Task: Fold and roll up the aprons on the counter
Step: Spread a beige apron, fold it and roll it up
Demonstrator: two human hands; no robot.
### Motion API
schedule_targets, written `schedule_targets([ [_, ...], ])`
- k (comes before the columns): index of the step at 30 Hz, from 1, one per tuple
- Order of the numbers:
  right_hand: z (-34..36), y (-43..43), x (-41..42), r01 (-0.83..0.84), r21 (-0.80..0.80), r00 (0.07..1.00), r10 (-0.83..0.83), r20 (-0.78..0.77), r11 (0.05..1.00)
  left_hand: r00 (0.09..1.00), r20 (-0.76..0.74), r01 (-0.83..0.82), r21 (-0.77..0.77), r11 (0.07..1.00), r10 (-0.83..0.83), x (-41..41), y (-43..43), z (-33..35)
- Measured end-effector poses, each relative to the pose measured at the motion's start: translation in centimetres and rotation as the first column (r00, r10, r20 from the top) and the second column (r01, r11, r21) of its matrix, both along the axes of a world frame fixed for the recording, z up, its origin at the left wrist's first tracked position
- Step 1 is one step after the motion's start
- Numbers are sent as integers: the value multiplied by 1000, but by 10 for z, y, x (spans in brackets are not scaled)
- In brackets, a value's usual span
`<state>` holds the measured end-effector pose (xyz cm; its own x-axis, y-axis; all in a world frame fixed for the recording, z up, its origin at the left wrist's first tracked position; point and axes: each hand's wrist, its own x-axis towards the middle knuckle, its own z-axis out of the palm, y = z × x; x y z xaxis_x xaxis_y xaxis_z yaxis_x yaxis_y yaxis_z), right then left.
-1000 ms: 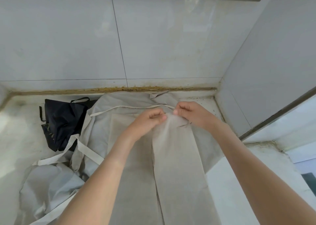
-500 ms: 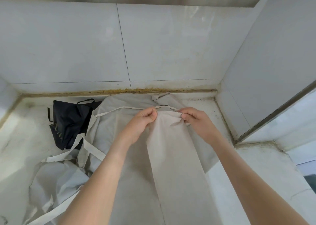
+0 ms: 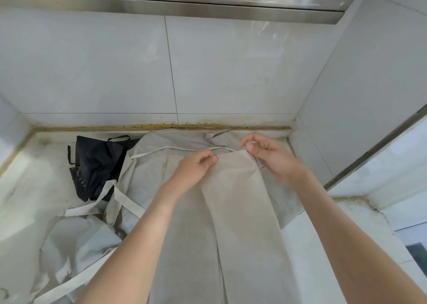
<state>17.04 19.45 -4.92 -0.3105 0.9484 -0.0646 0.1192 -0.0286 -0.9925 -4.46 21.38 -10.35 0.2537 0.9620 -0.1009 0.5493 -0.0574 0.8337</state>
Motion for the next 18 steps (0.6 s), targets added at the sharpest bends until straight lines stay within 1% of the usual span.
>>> schedule_targets([
  [2, 8, 2, 2, -29, 7, 1000, 29, 9, 1000, 993, -116, 13, 19, 1000, -11, 0, 3, 1],
  [3, 12, 2, 3, -44, 19, 998, 42, 53, 999, 982, -188, 29, 37, 999, -22, 0, 4, 1],
  [6, 16, 4, 1, -86, 13, 954, 78, 291, 996, 932, -357, 89, 53, 995, -64, -1, 8, 0],
  [8, 11, 9, 0, -58, 39, 889, 34, 457, 998, 896, -434, 117, 25, 993, -95, -3, 10, -1],
  [9, 7, 11, 0, -23, 80, 834, -25, 551, 996, 876, -468, 127, 1, 992, -112, -4, 11, -2],
  [10, 2, 13, 1, 16, 142, 741, -107, 663, 990, 853, -507, 137, -18, 990, -127, -6, 12, -3],
  [11, -4, 14, 3, 53, 209, 623, -196, 757, 976, 819, -556, 151, -30, 988, -142, -7, 14, -5],
  [12, -9, 14, 4, 88, 269, 511, -276, 814, 959, 772, -615, 171, -40, 985, -159, -9, 16, -6],
  [13, -15, 13, 5, 119, 305, 426, -326, 844, 945, 713, -678, 194, -51, 980, -177, -11, 19, -7],
  [14, -21, 12, 5, 144, 320, 369, -351, 861, 936, 652, -733, 217, -62, 974, -193, -11, 21, -8],
  [15, -28, 9, 5, 152, 324, 339, -357, 870, 934, 600, -773, 238, -74, 968, -206, -12, 23, -10],
  [16, -34, 7, 3, 140, 319, 338, -348, 875, 938, 562, -798, 252, -83, 964, -216, -12, 24, -10],
  [18, -48, 1, -8, 86, 286, 404, -296, 866, 954, 517, -822, 268, -110, 957, -239, -11, 27, -13],
])
